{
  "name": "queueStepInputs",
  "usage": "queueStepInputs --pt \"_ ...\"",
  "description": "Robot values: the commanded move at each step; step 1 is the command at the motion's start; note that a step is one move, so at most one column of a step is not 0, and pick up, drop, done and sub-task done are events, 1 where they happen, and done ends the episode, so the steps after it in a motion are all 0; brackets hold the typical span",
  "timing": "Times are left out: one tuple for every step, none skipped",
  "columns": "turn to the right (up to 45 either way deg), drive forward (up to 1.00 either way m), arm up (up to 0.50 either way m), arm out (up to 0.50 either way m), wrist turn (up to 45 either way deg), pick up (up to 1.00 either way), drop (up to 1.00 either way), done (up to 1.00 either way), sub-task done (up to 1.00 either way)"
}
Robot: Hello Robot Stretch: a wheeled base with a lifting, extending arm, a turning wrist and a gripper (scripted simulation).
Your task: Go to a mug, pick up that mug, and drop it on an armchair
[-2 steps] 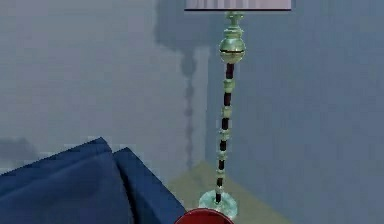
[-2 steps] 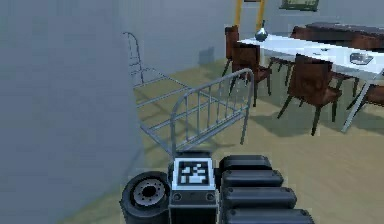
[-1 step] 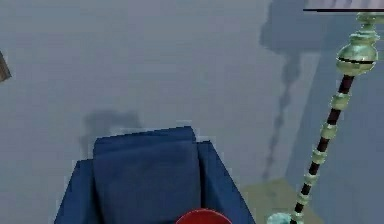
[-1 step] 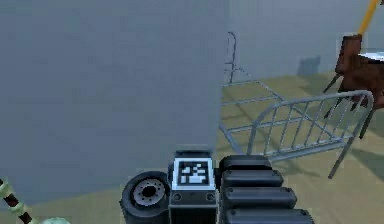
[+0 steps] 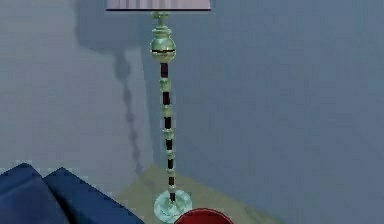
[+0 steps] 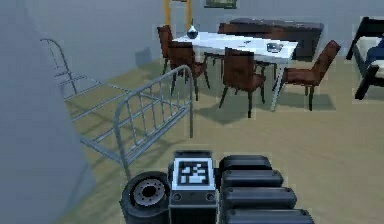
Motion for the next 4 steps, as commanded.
queueStepInputs --pt "30.0 0.00 0.00 0.00 0.0 0.00 0.00 0.00 0.00" --pt "-45.0 0.00 0.00 0.00 0.0 0.00 0.00 0.00 0.00" --pt "-39.0 0.00 0.00 0.00 0.0 0.00 0.00 0.00 0.00" --pt "45.0 0.00 0.00 0.00 0.0 0.00 0.00 0.00 0.00"
